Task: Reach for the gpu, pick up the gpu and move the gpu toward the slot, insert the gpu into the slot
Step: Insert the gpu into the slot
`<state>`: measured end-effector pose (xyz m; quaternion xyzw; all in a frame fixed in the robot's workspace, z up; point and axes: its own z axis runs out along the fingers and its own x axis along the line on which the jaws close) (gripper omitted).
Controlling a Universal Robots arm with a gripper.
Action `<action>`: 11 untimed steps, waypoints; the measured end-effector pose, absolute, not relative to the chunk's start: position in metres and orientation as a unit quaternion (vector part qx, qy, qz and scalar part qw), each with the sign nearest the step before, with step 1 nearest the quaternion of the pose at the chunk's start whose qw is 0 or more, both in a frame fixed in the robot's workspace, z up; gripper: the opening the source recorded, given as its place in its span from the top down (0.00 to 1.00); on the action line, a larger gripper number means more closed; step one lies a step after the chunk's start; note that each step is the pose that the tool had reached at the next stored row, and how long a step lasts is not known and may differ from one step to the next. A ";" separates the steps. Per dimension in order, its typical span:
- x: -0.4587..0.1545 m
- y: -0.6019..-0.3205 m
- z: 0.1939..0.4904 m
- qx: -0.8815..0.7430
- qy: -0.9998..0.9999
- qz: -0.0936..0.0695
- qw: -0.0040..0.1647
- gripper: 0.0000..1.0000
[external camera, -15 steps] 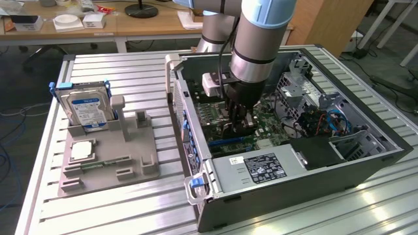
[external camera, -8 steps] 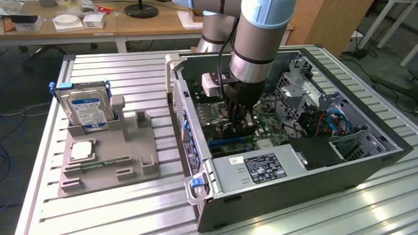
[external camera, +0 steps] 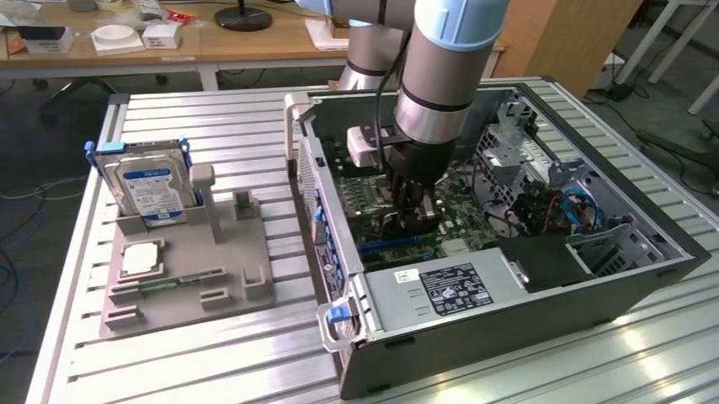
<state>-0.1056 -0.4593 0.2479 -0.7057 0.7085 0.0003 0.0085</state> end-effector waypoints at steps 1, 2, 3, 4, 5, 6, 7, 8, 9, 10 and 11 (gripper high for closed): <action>-0.106 -0.459 0.247 -0.706 0.709 0.000 0.009 0.73; -0.106 -0.459 0.247 -0.706 0.709 0.000 0.008 0.73; -0.106 -0.459 0.247 -0.706 0.709 0.000 0.008 0.73; -0.106 -0.459 0.247 -0.706 0.709 0.000 0.008 0.73; -0.106 -0.459 0.247 -0.706 0.709 0.000 0.008 0.73; -0.106 -0.459 0.246 -0.706 0.709 0.000 0.008 0.73; -0.106 -0.459 0.246 -0.706 0.709 0.000 0.008 0.73; -0.106 -0.459 0.246 -0.706 0.709 0.000 0.008 0.73; -0.106 -0.459 0.246 -0.706 0.708 0.000 0.008 0.73; -0.106 -0.459 0.246 -0.706 0.708 0.000 0.008 0.73; -0.106 -0.459 0.246 -0.706 0.708 0.000 0.008 0.73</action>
